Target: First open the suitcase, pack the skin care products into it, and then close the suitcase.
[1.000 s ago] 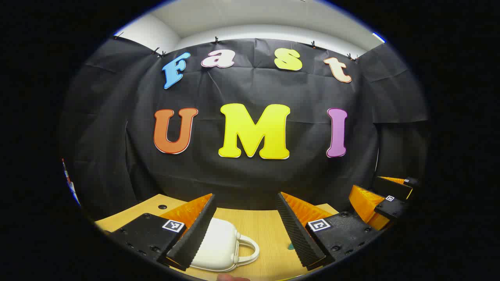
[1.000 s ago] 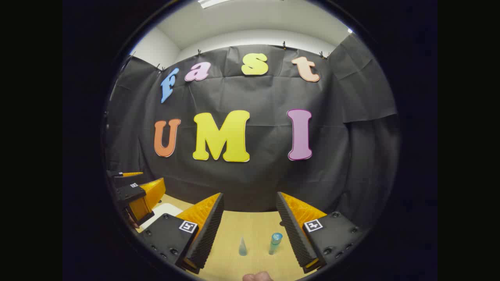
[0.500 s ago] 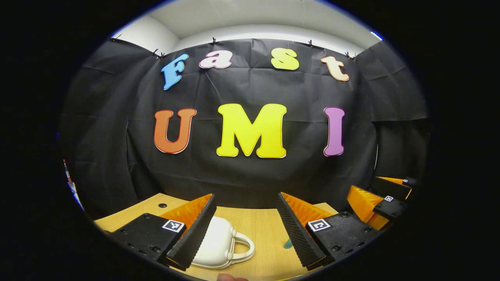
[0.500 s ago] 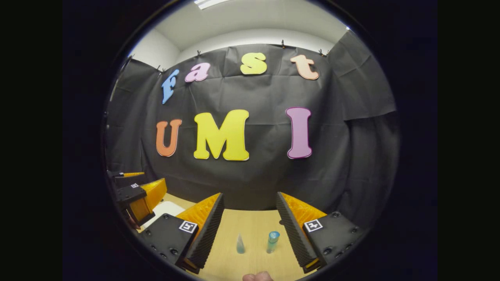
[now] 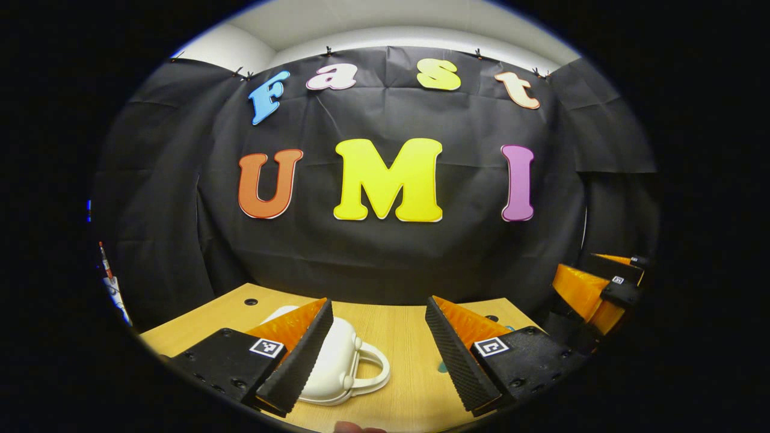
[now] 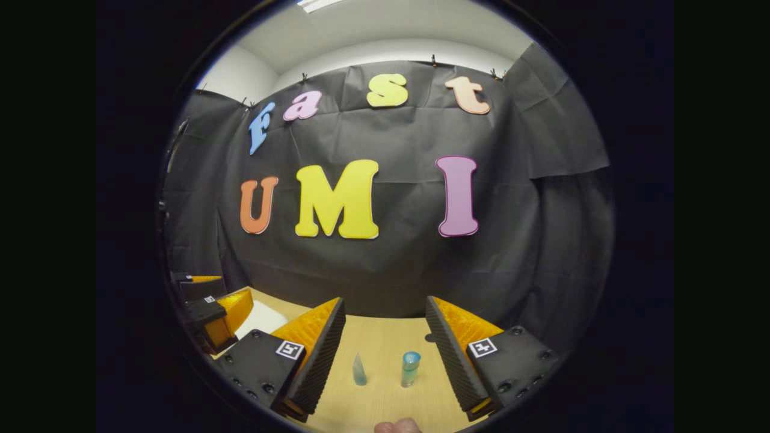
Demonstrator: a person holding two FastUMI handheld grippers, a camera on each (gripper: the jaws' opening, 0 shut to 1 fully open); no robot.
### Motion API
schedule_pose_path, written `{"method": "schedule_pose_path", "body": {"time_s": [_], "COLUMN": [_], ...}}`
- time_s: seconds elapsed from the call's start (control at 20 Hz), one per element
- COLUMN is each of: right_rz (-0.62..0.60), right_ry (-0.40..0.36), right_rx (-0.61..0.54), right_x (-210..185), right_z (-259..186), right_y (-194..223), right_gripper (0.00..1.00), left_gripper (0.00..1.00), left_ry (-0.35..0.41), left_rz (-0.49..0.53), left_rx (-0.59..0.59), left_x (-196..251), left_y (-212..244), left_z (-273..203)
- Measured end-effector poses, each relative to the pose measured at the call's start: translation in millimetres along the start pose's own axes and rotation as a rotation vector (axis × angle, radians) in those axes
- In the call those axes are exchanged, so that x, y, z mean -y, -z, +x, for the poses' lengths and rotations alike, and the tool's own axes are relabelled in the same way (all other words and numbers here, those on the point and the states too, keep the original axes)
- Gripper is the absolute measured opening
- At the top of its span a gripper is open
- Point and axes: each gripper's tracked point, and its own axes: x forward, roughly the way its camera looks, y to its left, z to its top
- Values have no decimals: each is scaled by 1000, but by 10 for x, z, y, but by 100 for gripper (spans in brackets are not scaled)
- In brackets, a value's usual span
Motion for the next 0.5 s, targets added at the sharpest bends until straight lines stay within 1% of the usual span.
{"method": "schedule_pose_path", "body": {"time_s": [0.1, 0.25, 0.35, 0.4, 0.5], "right_rz": [-26, -35, -43, -32, -24], "right_ry": [22, 58, 85, 104, 133], "right_rx": [-7, -45, -76, -93, -106], "right_x": [135, 303, 429, 506, 610], "right_z": [4, 17, 50, 59, 52], "right_y": [49, 207, 321, 362, 392], "right_gripper": [80, 80, 80, 80, 80], "left_gripper": [99, 98, 98, 99, 99], "left_ry": [24, 54, 123, 164, 207], "left_rz": [93, 284, 474, 598, 744], "left_rx": [-42, -111, -170, -198, -250], "left_x": [-14, -134, -84, -62, -91], "left_y": [247, 655, 1032, 1257, 1557], "left_z": [15, 101, 237, 283, 425]}}
